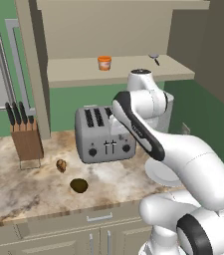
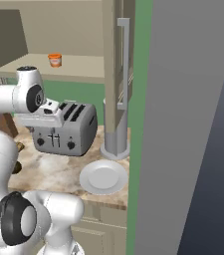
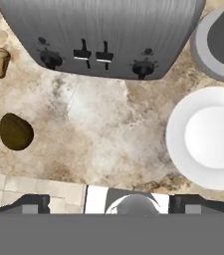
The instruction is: Pick the avocado and bread from the counter and place them on the plate. Then pick the jam from the cabinet and place it next to the plate. Lastly close the cabinet door.
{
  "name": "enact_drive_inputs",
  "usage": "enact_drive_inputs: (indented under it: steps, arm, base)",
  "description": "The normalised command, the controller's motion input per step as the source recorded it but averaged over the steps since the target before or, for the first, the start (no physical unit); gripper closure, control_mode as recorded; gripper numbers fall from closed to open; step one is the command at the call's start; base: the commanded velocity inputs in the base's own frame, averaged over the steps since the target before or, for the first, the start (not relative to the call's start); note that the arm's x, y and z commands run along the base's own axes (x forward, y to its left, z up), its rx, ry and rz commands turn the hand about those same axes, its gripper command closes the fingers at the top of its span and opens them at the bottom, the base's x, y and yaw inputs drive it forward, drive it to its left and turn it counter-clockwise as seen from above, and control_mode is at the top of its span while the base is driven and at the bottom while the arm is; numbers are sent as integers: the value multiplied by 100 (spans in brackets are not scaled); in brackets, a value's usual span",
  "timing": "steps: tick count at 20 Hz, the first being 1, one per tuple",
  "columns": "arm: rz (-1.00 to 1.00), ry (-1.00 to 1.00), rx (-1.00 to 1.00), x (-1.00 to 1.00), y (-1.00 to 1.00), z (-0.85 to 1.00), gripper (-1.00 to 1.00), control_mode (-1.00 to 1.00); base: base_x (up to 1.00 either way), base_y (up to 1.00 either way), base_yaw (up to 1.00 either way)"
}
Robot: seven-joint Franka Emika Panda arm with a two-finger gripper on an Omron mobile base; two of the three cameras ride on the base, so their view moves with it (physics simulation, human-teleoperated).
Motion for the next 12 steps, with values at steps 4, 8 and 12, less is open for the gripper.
enact_drive_inputs:
  steps: [4, 8, 12]
  arm:
    - [0, 13, 0, 0, 49, -4, -100, -100]
    - [0, 15, 0, 0, 50, -3, -100, -100]
    - [0, 14, 0, -1, 43, -18, -100, -100]
  base:
    - [0, 0, 0]
    - [0, 0, 0]
    - [0, 0, 0]
